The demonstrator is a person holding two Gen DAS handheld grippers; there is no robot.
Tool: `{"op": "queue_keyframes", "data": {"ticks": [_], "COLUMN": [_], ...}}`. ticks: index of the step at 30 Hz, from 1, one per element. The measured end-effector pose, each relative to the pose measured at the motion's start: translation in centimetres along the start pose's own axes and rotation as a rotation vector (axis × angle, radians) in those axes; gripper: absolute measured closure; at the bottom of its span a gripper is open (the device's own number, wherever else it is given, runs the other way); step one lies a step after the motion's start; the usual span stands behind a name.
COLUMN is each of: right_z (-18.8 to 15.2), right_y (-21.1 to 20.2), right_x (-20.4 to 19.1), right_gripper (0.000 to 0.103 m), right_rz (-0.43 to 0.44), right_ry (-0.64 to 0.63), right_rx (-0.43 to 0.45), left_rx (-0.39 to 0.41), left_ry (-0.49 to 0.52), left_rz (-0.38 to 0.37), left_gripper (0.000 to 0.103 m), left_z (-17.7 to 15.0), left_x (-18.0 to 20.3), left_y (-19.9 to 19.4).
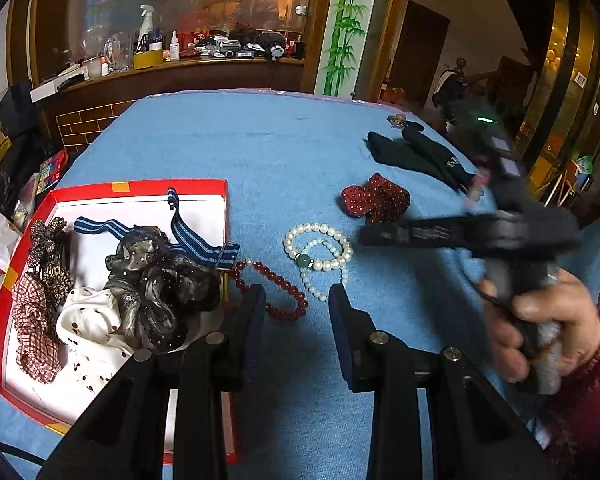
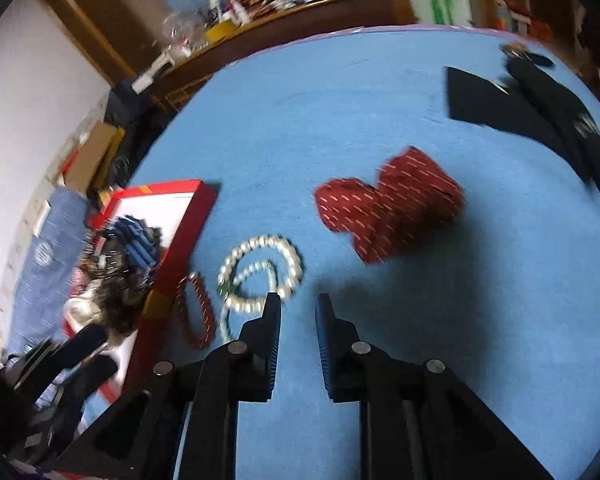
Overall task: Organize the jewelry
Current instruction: 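Move the right tool to the pearl bracelet and grasp it, then grasp the second pearl bracelet with the left tool and lift it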
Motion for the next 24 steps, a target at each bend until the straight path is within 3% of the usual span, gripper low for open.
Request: {"op": "queue_keyframes", "data": {"ticks": [4, 6, 7, 11, 20, 24], "right_z": [0.4, 0.5, 0.5, 0.1, 0.0, 0.2], "right_y": [3.3, 3.3, 3.2, 1.0, -5.4, -5.6], "right_x": [-1.1, -1.3, -1.1, 1.7, 7.6, 7.4], "right_gripper": [0.084, 0.086, 0.093, 0.094, 0.094, 0.094], "right_rz": [-0.033, -0.141, -0.179, -0.251, -0.231, -0.183], "right_ry": [-0.029, -0.109, -0.124, -0.097, 0.034, 0.044], "right_rx": [-0.04, 0.016, 0.028, 0.092, 0.252, 0.246], "left_rx": [-0.007, -0.011, -0.015, -0.038, -0.123, -0.171], "left_ry": [0.001, 0.004, 0.008, 0.029, 0.108, 0.135], "left_rz": [-0.003, -0.007, -0.012, -0.028, -0.105, -0.082], "left_gripper": [0.072, 0.072, 0.072, 0.072, 0.075, 0.08], "left_z": [0.0, 0.0, 0.1, 0.1, 1.4, 1.7], "left_x": [-0.3, -0.4, -0.3, 0.6, 5.4, 6.2], "left_y": [0.2, 0.4, 0.6, 1.5, 6.3, 8.9]}}
Point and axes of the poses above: each gripper's, at about its wrist camera, not at the fingertips, and y roughly the way its jaws point, x to its right, z to its top, the point moved 8 cm from there along y, roughly the way its jaws point, and after that the axes turned 10 degrees about y, right-handed, at the moved point
